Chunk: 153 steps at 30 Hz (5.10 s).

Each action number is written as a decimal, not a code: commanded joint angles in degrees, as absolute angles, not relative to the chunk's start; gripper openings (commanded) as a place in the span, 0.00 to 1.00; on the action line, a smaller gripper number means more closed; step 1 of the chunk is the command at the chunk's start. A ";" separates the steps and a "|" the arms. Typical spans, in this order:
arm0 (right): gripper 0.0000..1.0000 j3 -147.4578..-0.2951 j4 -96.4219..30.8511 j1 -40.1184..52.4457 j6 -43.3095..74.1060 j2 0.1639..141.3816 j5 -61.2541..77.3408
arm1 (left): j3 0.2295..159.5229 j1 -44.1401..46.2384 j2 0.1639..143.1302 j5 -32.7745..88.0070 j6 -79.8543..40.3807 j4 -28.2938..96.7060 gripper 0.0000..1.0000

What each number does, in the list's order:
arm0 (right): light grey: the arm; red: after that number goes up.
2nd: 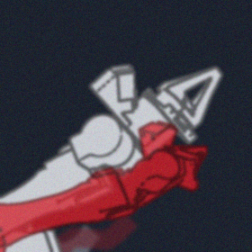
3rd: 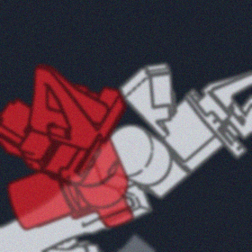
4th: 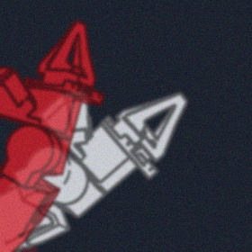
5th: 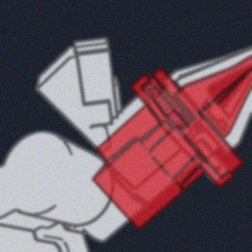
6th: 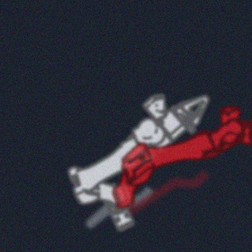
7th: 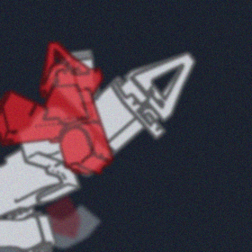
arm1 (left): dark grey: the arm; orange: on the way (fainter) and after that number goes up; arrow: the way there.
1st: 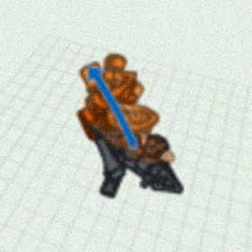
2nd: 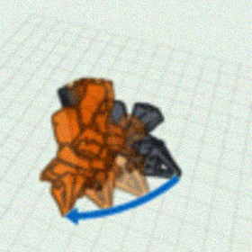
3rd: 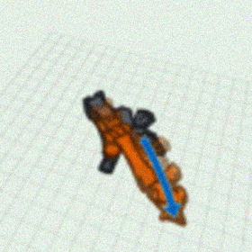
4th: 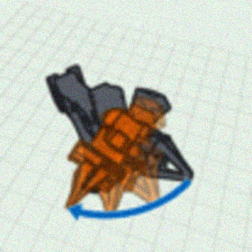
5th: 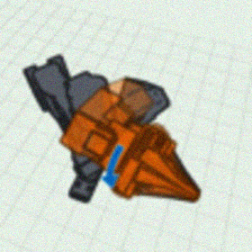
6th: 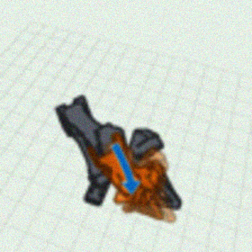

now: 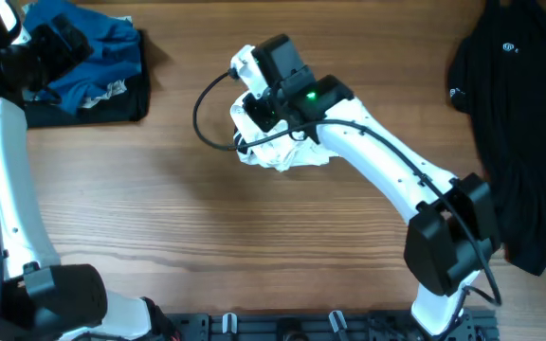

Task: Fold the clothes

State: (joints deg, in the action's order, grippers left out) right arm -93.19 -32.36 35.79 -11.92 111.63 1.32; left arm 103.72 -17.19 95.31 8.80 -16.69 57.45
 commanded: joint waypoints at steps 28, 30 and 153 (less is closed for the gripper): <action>1.00 -104.66 -65.69 17.06 16.67 109.60 17.30 | 103.46 -17.50 95.81 8.88 -16.95 57.45 1.00; 0.99 -101.45 -65.87 17.37 17.17 109.62 17.23 | 103.46 -17.47 95.81 8.88 -16.97 57.52 1.00; 0.50 -77.36 -1.72 3.68 20.91 119.22 10.98 | 103.39 -11.84 104.38 9.08 -13.89 60.84 1.00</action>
